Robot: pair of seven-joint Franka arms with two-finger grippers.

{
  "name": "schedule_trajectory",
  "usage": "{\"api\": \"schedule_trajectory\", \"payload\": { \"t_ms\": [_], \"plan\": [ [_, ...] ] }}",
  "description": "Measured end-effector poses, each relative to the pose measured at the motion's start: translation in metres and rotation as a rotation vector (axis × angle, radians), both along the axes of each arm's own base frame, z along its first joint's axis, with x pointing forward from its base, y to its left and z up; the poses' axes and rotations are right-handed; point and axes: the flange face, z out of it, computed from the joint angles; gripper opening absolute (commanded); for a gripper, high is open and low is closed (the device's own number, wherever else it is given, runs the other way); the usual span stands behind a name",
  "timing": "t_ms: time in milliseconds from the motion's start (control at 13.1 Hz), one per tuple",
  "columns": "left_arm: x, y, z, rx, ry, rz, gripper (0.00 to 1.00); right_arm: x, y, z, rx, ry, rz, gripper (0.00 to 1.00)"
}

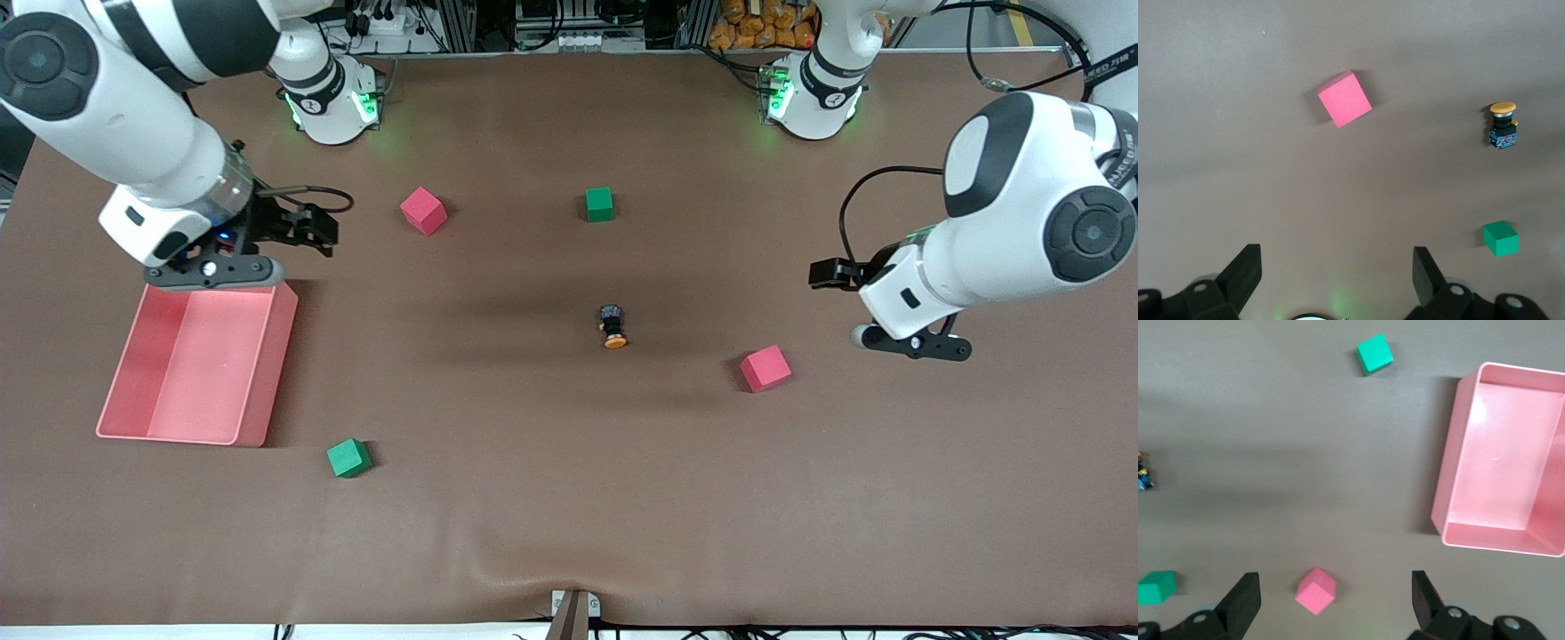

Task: Place and upright button with both arms
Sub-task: 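Withdraw the right gripper while the left gripper reaches the button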

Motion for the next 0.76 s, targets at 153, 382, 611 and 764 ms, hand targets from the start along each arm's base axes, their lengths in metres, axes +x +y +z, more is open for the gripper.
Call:
{"api": "schedule_trajectory", "payload": {
  "t_ms": [153,382,611,764],
  "plan": [
    [0.005,0.003,0.007,-0.005,-0.029,0.008,1.00,-0.006,-0.028,0.001,-0.004,0.003,0.049,1.00],
    [0.009,-0.003,0.011,-0.011,-0.053,0.002,1.00,-0.012,-0.086,0.013,-0.013,-0.008,0.160,1.00],
    [0.006,-0.021,0.018,-0.014,-0.070,-0.011,1.00,-0.025,-0.103,0.031,-0.091,-0.017,0.256,1.00],
    [0.002,-0.034,0.022,-0.018,-0.073,-0.020,1.00,-0.036,-0.099,0.042,-0.113,-0.010,0.279,1.00]
  ]
}}
